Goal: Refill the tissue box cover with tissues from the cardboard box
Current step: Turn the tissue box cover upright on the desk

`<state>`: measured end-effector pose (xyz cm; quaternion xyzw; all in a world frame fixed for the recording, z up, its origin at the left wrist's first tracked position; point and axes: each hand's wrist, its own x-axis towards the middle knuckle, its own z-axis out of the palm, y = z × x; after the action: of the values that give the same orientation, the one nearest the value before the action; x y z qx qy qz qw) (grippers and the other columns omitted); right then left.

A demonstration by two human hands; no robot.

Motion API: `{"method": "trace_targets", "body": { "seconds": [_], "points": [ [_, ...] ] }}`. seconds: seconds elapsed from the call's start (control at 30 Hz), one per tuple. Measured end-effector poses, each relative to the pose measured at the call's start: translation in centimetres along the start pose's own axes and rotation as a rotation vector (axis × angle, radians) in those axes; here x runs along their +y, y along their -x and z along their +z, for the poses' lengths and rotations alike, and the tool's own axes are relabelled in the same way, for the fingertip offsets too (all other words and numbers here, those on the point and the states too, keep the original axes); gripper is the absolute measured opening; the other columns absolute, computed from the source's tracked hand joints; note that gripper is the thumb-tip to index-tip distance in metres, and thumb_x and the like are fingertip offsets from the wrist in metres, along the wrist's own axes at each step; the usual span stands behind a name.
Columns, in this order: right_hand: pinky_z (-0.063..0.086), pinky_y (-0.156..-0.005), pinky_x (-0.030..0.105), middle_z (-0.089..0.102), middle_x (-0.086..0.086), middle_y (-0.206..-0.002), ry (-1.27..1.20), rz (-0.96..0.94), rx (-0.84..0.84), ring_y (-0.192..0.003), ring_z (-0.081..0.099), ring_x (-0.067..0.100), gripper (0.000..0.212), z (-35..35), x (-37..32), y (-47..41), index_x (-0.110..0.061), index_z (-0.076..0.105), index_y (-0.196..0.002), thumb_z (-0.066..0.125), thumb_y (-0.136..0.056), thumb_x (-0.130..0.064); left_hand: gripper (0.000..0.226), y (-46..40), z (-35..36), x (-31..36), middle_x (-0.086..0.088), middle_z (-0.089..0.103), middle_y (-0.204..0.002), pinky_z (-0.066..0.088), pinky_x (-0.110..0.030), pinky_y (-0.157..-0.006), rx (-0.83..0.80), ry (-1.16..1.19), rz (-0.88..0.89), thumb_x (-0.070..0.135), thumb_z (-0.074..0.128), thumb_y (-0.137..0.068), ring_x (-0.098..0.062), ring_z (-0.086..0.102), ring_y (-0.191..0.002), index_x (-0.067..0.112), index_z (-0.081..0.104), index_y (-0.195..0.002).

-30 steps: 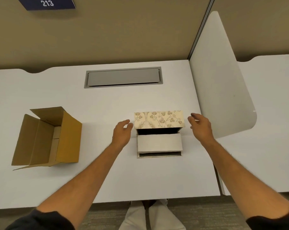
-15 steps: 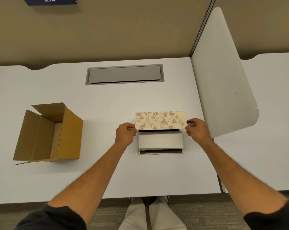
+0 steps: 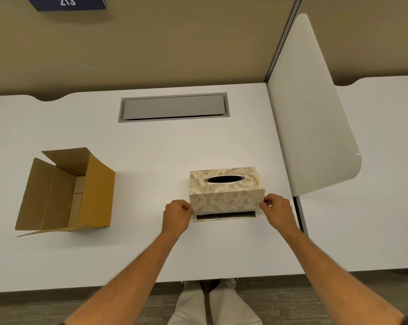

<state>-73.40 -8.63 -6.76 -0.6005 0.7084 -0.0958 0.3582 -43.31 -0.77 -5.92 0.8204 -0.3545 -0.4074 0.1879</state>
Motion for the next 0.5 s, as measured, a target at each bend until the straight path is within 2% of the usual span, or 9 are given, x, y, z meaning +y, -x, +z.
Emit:
{"method": "trace_targets", "body": {
  "seconds": [0.13,0.33,0.4,0.5],
  "points": [
    [0.057,-0.066,0.036,0.075,0.009,-0.091,0.019,-0.010,-0.024,-0.077,0.067,0.025,0.015,1.3,1.3,0.9,-0.007,0.072,-0.097,0.062,-0.089,-0.013,0.005,0.3,0.7,-1.1,0.001,0.074,-0.081,0.041,-0.018,-0.052,-0.036,-0.094,0.019,0.013,0.072,-0.082,-0.017,0.067,-0.072,0.015,0.076,-0.079],
    [0.052,-0.062,0.040,0.072,0.015,-0.082,0.035,-0.035,-0.032,-0.069,0.062,0.028,0.011,2.8,2.6,1.6,0.000,0.068,-0.085,0.060,-0.091,-0.006,0.013,0.3,2.1,-2.3,-0.009,0.074,-0.076,0.044,-0.029,-0.057,-0.067,-0.192,0.021,0.012,0.065,-0.084,-0.029,0.067,-0.071,0.009,0.072,-0.074],
    [0.052,-0.062,0.041,0.072,0.016,-0.082,0.040,-0.042,-0.033,-0.070,0.063,0.030,0.011,3.1,2.8,1.7,0.001,0.069,-0.086,0.060,-0.090,-0.004,0.012,0.2,2.5,-2.5,-0.009,0.075,-0.078,0.050,-0.033,-0.060,-0.067,-0.206,0.029,0.012,0.064,-0.084,-0.029,0.067,-0.071,0.008,0.074,-0.078],
    [0.056,-0.066,0.044,0.074,0.017,-0.090,0.034,-0.038,-0.032,-0.077,0.066,0.033,0.012,3.3,2.9,1.8,0.001,0.071,-0.094,0.060,-0.092,-0.005,0.013,0.3,2.7,-2.8,-0.007,0.077,-0.084,0.051,-0.033,-0.063,-0.058,-0.220,0.046,0.015,0.064,-0.087,-0.028,0.068,-0.075,0.010,0.076,-0.086]
  ]
}}
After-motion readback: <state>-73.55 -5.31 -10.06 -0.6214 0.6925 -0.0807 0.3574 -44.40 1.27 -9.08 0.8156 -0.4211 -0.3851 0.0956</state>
